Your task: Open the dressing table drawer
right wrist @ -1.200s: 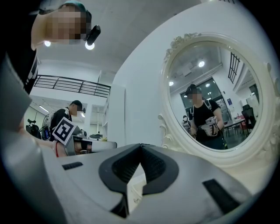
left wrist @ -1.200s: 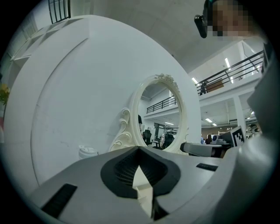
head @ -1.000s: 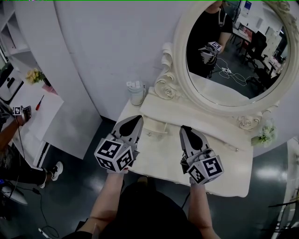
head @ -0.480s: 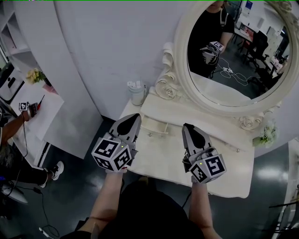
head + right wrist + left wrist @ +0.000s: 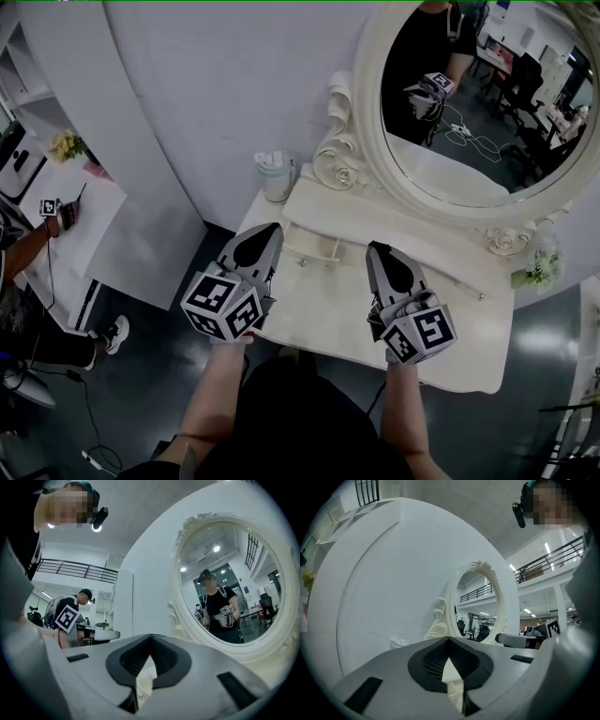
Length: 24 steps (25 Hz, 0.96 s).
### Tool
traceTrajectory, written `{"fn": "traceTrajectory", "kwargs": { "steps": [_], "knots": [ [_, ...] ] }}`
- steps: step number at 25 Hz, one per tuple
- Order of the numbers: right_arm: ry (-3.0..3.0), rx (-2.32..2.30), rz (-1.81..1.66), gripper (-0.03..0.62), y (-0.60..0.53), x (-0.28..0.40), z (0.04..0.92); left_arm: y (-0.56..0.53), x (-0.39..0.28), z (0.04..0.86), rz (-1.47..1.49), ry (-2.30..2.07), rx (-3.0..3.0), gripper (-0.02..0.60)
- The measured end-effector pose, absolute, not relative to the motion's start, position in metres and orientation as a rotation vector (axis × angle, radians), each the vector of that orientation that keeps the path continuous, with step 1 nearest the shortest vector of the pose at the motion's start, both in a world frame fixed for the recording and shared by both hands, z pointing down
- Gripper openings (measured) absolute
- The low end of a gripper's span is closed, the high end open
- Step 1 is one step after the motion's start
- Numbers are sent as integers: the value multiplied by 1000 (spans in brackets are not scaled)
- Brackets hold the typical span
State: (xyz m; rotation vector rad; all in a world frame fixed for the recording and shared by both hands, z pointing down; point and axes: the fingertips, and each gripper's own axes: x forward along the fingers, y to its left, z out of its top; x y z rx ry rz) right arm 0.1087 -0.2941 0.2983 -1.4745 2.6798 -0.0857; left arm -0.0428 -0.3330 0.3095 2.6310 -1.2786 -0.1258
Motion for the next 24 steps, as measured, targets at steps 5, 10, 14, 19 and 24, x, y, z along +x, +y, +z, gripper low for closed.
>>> {"fn": "traceTrajectory", "kwargs": {
  "steps": [5,10,14,19,24],
  "knots": [
    [2691,-1472,-99,3,-297,107,303,-335,-44,314,-120,-1274,2619,0],
    [2700,-1460,-114,3,-299,104,307,-336,-44,318,-105,-1276,2614,0],
    [2707,-1452,-123,3,-302,102,310,-338,-46,320,-98,-1277,2610,0],
    [2715,-1443,-134,3,-304,98,314,-340,-48,325,-89,-1274,2601,0],
    [2716,-1439,-135,3,-310,96,318,-345,-50,331,-86,-1271,2597,0]
  ]
}}
